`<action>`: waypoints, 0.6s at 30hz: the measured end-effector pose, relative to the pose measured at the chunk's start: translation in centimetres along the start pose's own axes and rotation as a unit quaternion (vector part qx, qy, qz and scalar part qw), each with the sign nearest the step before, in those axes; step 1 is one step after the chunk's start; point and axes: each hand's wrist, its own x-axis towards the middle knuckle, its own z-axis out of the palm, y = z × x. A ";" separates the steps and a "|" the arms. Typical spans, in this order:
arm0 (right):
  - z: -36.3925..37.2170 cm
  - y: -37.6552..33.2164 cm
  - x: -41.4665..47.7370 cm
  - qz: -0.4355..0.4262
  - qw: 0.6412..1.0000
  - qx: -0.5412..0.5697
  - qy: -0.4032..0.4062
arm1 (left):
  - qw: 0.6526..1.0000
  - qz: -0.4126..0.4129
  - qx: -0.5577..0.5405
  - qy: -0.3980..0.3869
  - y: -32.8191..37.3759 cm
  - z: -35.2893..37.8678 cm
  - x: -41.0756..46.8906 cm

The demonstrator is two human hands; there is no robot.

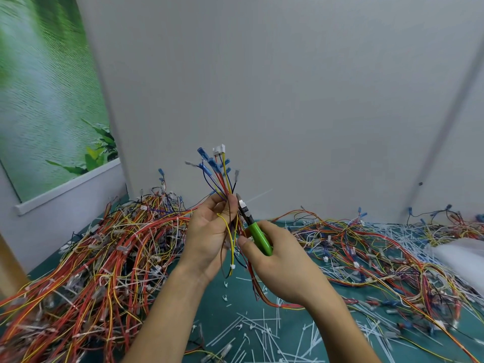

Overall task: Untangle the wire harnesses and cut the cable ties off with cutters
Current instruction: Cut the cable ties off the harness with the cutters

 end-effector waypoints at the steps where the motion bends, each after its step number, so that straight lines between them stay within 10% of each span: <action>1: 0.0 0.0 0.0 -0.002 1.000 -0.001 0.000 | 1.000 0.000 0.004 0.000 0.0 0.0 0.0; 18: -0.5 0.3 0.0 -0.001 1.000 -0.017 -0.021 | 1.000 -0.003 0.017 -0.019 -0.2 -0.2 0.1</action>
